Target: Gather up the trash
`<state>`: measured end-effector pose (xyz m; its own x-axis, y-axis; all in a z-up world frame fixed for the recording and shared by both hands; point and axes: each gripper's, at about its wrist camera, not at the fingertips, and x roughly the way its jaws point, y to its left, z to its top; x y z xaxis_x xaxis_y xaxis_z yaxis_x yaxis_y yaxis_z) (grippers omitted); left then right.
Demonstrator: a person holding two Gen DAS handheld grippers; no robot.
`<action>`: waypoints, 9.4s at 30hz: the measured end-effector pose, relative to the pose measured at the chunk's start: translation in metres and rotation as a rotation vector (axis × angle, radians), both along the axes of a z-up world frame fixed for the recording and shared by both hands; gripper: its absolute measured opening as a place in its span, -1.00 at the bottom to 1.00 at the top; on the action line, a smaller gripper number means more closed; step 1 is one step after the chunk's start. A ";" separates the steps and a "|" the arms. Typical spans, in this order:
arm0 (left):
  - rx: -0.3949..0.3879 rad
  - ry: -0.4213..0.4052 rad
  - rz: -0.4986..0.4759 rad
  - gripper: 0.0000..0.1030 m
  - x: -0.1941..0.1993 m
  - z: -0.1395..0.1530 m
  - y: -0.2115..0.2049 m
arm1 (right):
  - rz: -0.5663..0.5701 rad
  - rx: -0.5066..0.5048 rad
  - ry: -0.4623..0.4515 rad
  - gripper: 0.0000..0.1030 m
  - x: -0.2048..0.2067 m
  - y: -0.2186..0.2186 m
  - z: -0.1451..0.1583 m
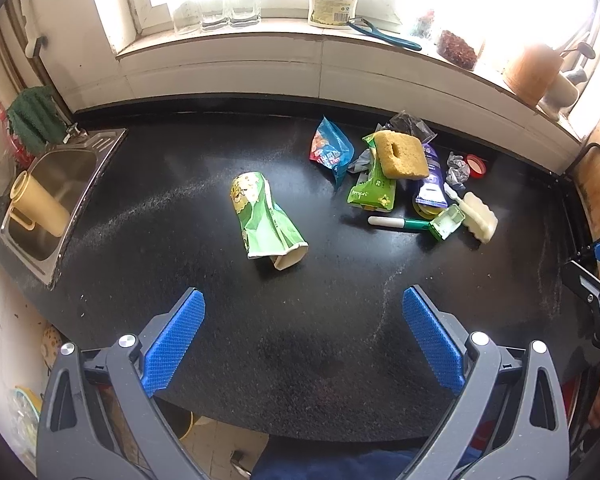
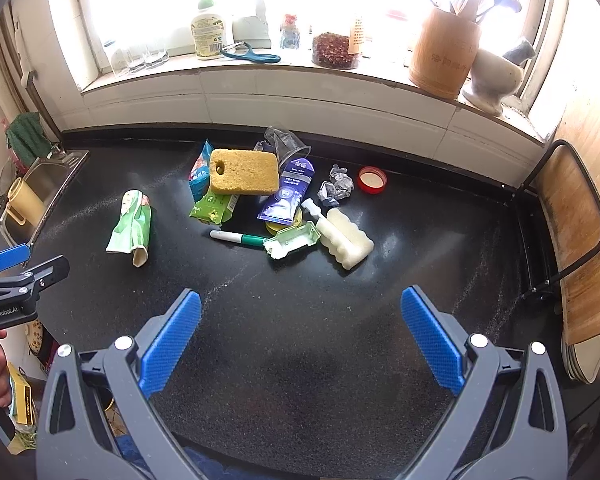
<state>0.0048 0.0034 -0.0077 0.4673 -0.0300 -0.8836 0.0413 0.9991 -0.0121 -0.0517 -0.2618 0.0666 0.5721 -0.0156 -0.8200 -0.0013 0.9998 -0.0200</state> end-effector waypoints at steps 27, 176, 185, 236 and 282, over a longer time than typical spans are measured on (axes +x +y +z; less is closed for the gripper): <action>-0.006 0.012 0.011 0.87 0.004 -0.002 0.002 | -0.004 0.002 0.004 0.89 0.001 -0.001 -0.002; -0.177 0.091 0.681 0.59 -0.255 -0.242 0.370 | 1.168 -0.022 0.464 0.34 -0.085 0.571 -0.216; -0.071 0.054 0.616 0.87 -0.227 -0.171 0.327 | 1.001 0.057 0.220 0.84 -0.041 0.438 -0.110; 0.277 -0.236 -0.841 0.87 0.151 -0.111 -0.150 | 0.231 0.122 0.106 0.84 0.112 -0.025 -0.153; 0.042 -0.188 -0.403 0.16 0.009 -0.062 -0.056 | 0.228 0.025 -0.006 0.52 0.009 0.010 -0.106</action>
<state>0.0137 -0.0524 -0.0694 0.5779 -0.2084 -0.7890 0.4250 0.9022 0.0730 -0.0424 -0.2514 -0.0390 0.5632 0.1347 -0.8152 -0.2272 0.9738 0.0039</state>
